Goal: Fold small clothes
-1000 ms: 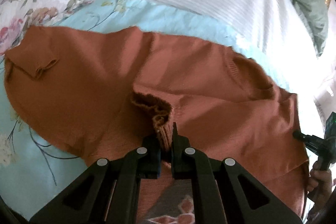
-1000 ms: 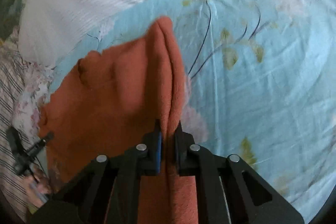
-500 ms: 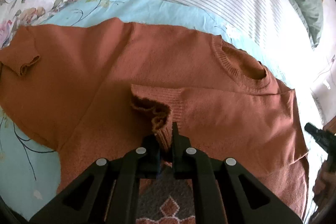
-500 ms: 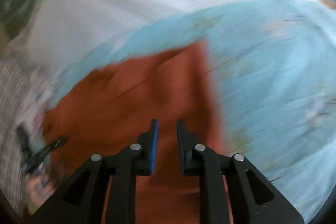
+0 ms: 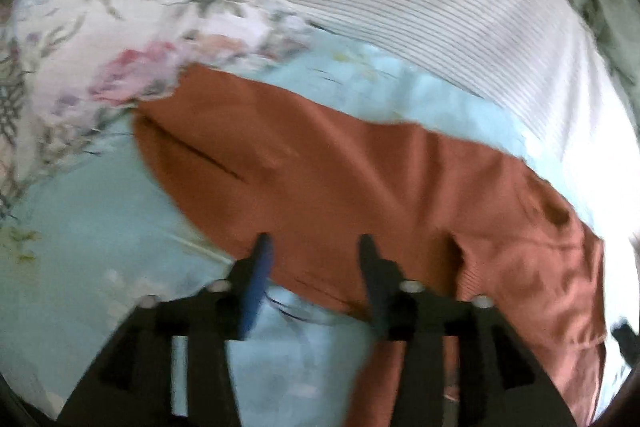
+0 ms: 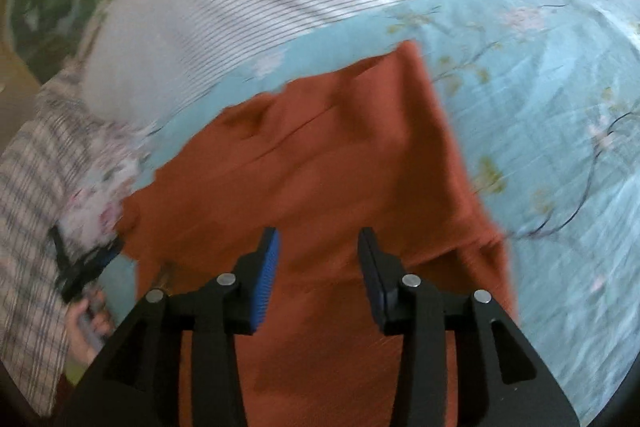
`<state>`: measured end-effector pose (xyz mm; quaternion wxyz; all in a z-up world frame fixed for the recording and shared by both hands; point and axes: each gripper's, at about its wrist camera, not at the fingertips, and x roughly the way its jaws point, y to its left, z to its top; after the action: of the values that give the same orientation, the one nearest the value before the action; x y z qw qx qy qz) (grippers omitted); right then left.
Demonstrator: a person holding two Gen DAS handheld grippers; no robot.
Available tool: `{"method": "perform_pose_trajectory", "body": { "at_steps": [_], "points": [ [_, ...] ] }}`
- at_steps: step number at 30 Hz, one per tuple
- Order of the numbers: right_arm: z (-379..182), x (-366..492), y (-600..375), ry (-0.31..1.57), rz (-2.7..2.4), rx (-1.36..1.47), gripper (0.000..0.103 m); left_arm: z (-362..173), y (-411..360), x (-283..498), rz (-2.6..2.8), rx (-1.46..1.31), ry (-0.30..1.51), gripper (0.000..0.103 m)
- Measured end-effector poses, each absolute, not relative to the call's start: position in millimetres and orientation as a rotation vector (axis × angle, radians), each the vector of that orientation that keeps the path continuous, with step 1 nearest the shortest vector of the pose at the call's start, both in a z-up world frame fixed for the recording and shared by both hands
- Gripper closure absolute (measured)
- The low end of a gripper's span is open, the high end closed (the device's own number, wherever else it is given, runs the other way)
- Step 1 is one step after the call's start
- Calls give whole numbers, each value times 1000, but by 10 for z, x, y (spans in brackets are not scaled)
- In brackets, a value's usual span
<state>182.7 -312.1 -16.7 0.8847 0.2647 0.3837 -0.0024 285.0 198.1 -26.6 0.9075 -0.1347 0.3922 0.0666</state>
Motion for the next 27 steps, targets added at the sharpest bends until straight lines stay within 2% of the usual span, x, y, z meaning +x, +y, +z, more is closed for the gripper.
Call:
{"method": "perform_pose_trajectory", "body": {
  "at_steps": [2,4,10,12,13,15,16,22,27],
  "points": [
    [-242,1785,-2960,819,39,564,61,-236,2113,2952,180,-286,809,32],
    [-311,1831,-2851,838,62,571,61,-233,2196,3126,221,-272,820,23],
    [-446,1913,-2661,890,111,598,61,-485,2230,3720,264,-136,941,22],
    [-453,1918,-2618,901,117,592,61,-596,2249,3840,298,-77,966,32],
    [-456,1915,-2604,904,125,596,61,-636,2272,3879,289,-73,974,45],
    [-448,1927,-2543,905,128,592,61,-621,2333,3881,251,-102,966,78],
    [-439,1923,-2535,903,128,588,61,-591,2350,3862,235,-115,962,100],
    [-384,1846,-2458,877,149,589,61,-125,2163,3424,119,-209,838,103],
    [-348,1762,-2446,851,148,595,61,272,1328,2981,-134,-221,773,103]
  ]
}}
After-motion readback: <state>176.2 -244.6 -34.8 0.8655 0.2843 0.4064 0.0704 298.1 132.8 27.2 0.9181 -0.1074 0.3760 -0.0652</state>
